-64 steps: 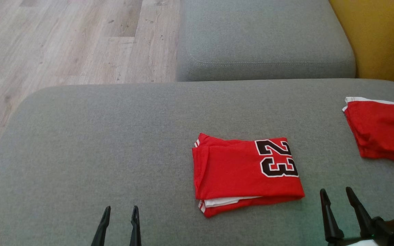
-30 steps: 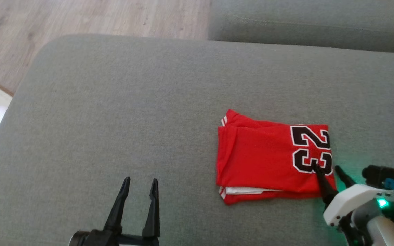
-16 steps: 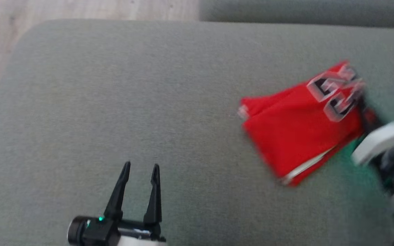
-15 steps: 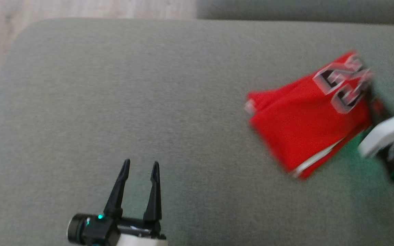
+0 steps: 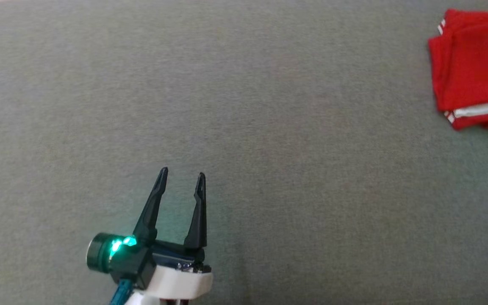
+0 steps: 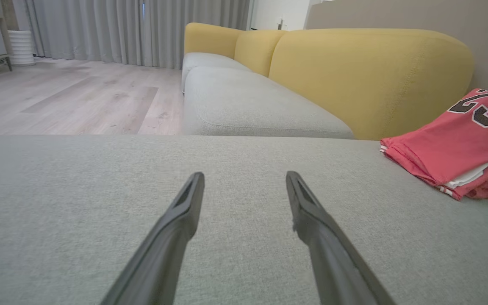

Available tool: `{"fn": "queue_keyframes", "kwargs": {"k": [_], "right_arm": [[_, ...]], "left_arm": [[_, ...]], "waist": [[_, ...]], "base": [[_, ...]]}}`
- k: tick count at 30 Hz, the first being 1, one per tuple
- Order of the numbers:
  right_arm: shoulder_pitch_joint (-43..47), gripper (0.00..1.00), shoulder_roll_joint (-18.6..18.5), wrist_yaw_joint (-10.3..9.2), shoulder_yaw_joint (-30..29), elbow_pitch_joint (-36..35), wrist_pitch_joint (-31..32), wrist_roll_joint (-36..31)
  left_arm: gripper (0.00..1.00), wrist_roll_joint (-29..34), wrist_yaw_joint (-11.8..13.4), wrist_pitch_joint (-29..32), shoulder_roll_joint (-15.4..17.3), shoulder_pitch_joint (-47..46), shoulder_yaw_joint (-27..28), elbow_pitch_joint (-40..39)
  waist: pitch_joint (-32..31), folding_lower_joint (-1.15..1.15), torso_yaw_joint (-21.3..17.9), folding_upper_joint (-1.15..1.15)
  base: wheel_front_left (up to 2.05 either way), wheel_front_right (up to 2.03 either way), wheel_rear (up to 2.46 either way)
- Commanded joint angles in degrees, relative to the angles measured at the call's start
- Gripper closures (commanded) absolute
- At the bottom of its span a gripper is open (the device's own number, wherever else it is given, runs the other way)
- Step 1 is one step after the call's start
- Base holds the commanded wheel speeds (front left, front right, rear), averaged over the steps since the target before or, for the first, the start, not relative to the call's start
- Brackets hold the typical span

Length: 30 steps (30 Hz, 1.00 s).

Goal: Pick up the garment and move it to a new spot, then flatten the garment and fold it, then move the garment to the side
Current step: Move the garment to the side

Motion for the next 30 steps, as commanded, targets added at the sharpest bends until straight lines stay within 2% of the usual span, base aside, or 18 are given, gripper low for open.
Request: {"fn": "queue_keyframes", "kwargs": {"k": [1,2,5,10,11,16,21,26,30], "right_arm": [[-1.2,0.31,-2.7,-0.04,0.1,-0.8,-1.4,-1.2],[-1.5,0.0,-2.7,-0.04,-0.5,0.2,-2.4,-2.0],[-1.8,0.0,-1.3,-0.04,-1.5,2.7,-6.9,-5.9],[1.3,0.0,5.1,-0.04,-0.8,5.0,-13.9,-12.1],[1.3,0.0,5.1,-0.04,-0.8,5.0,-13.9,-12.1],[9.3,0.0,13.4,-0.04,2.7,2.7,-16.6,-11.7],[19.5,0.0,19.7,-0.04,4.4,-4.0,-17.4,-10.7],[29.2,0.0,26.2,-0.04,3.8,-17.5,-17.4,-13.3],[36.8,0.0,29.9,-0.04,2.6,-26.6,-17.4,-14.5]], "left_arm": [[0.0,0.8,-0.2,-0.4,-0.4,-1.4,1.7,-1.1],[0.0,0.9,-0.4,-0.4,-0.4,-1.5,1.7,-0.8],[0.0,1.2,-0.8,-0.4,-0.4,-1.4,2.1,0.2],[0.0,0.4,-1.0,-0.4,-0.4,0.0,2.7,1.6],[0.0,0.4,-1.0,-0.4,-0.4,0.0,2.7,1.6],[0.0,-1.8,-1.0,-0.4,-0.4,3.4,3.2,3.4],[0.0,-4.1,-2.0,-0.4,-0.2,6.0,4.7,5.6],[0.0,-5.1,-2.6,-0.4,0.0,7.1,6.9,5.6],[0.0,-4.1,-3.5,-0.4,0.1,7.5,7.4,4.3]], "waist": [[0.3,-0.01,-0.9,0.0],[0.0,-0.01,-1.1,0.0],[-1.6,-0.01,-1.1,0.0],[-6.4,-0.01,0.0,0.0],[-6.4,-0.01,0.0,0.0],[-12.8,-0.01,1.9,0.0],[-18.0,-0.01,4.1,0.0],[-20.3,-0.01,4.7,0.0],[-21.8,-0.01,4.9,0.0]], "base": [[0.0,0.0,0.0],[0.0,0.0,0.0],[0.0,0.0,0.0],[0.0,0.0,0.0],[0.0,0.0,0.0],[0.0,0.0,0.0],[0.0,0.0,0.0],[0.0,0.0,0.0],[0.0,0.0,0.0]]}}
